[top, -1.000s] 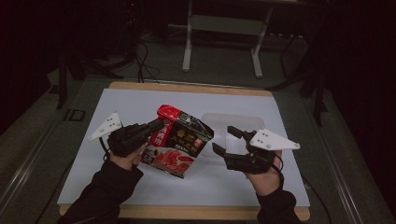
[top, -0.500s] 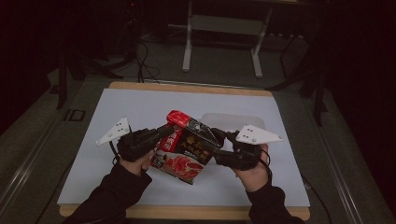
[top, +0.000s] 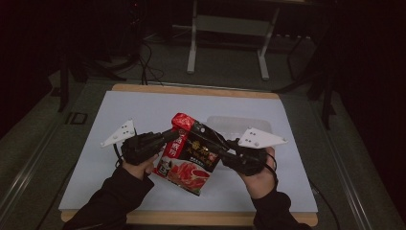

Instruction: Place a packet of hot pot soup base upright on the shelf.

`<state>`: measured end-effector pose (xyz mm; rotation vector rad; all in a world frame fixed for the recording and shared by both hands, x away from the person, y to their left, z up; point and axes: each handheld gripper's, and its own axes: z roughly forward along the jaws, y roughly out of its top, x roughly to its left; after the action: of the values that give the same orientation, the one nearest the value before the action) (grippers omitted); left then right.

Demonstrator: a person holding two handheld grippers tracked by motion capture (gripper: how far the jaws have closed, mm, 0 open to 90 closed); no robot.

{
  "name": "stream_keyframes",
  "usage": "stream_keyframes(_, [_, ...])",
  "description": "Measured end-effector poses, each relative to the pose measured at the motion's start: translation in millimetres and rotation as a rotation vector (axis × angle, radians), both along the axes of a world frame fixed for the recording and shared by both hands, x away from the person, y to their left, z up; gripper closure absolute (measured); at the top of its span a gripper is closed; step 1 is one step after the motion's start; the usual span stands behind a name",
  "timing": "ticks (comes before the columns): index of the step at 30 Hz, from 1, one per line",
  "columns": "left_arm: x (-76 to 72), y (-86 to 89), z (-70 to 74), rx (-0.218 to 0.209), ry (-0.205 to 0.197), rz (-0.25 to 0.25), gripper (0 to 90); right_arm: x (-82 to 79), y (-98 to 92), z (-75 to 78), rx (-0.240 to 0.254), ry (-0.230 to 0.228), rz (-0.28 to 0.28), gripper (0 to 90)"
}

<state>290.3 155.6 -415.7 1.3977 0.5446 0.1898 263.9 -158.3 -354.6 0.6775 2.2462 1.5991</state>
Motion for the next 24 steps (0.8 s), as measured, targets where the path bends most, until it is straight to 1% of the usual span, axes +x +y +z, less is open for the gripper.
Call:
stream_keyframes(1, [-0.2,-0.1,0.7,-0.002,-0.005,0.0,87.3,-0.4,0.3,3.1,-0.001,0.0,-0.001,75.6])
stream_keyframes(5, [0.3,0.6,3.1,0.0,-0.01,-0.012,85.3,-0.5,-0.5,4.7,0.006,-0.01,-0.001,75.8])
stream_keyframes(6, [1.0,1.8,6.7,0.016,-0.006,-0.024,85.3,-1.4,-0.7,6.4,0.005,-0.022,0.002,75.9])
stream_keyframes(7, [0.5,2.6,7.8,0.021,-0.009,-0.02,77.3,-3.1,-2.8,10.2,0.015,-0.027,-0.014,76.3])
stream_keyframes(8, [0.4,3.5,9.0,0.028,-0.004,-0.021,67.2,-4.0,-3.1,12.1,0.005,-0.038,-0.029,76.4])
stream_keyframes(9, [-0.4,4.1,10.2,0.038,0.003,-0.002,57.9,-5.0,-4.1,14.0,0.001,-0.043,-0.048,76.4])
stream_keyframes(10, [-0.9,5.7,10.8,0.04,0.003,0.007,55.4,-5.3,-5.6,15.8,0.001,-0.051,-0.065,76.3])
stream_keyframes(11, [-0.9,7.5,11.2,0.036,0.008,0.0,51.6,-5.4,-7.3,17.5,-0.002,-0.059,-0.084,76.4])
stream_keyframes(12, [-0.9,7.5,11.2,0.036,0.008,0.0,45.6,-5.4,-7.3,17.5,-0.002,-0.059,-0.084,76.4])
stream_keyframes(13, [-1.4,9.4,12.1,0.045,0.013,0.014,45.6,-5.1,-9.5,19.3,-0.001,-0.063,-0.103,76.3])
stream_keyframes(14, [-2.3,11.5,12.1,0.055,0.01,0.022,34.7,-3.0,-16.4,24.1,0.018,-0.064,-0.147,76.3])
stream_keyframes(15, [-2.8,11.9,11.9,0.064,0.009,0.032,31.4,-1.6,-19.4,26.6,0.027,-0.063,-0.162,76.3])
stream_keyframes(16, [-2.8,11.9,11.9,0.064,0.009,0.032,27.3,-1.6,-19.4,26.6,0.027,-0.063,-0.162,76.3])
stream_keyframes(17, [-2.8,11.9,11.9,0.064,0.009,0.032,27.3,-0.8,-21.9,28.5,0.036,-0.065,-0.17,76.3])
stream_keyframes(18, [-3.7,13.5,9.5,0.07,0.018,0.045,27.3,-0.8,-21.9,28.5,0.036,-0.065,-0.17,76.3])
stream_keyframes(19, [-4.4,13.9,7.9,0.078,0.017,0.055,20.3,1.6,-29.1,36.2,0.056,-0.079,-0.199,76.3])
stream_keyframes(20, [-5.3,14.4,6.2,0.09,0.013,0.069,15.5,2.5,-31.9,39.3,0.065,-0.091,-0.213,76.3])
stream_keyframes(22, [-7.3,15.9,2.2,0.122,0.011,0.084,14.3,4.1,-36.4,46.1,0.073,-0.114,-0.245,76.2])
stream_keyframes(23, [-7.7,16.3,0.8,0.132,0.01,0.089,13.2,5.6,-39.0,50.2,0.078,-0.128,-0.269,76.2])
stream_keyframes(24, [-8.1,16.6,-0.9,0.149,0.014,0.094,11.0,6.3,-40.2,52.7,0.08,-0.132,-0.285,76.2])
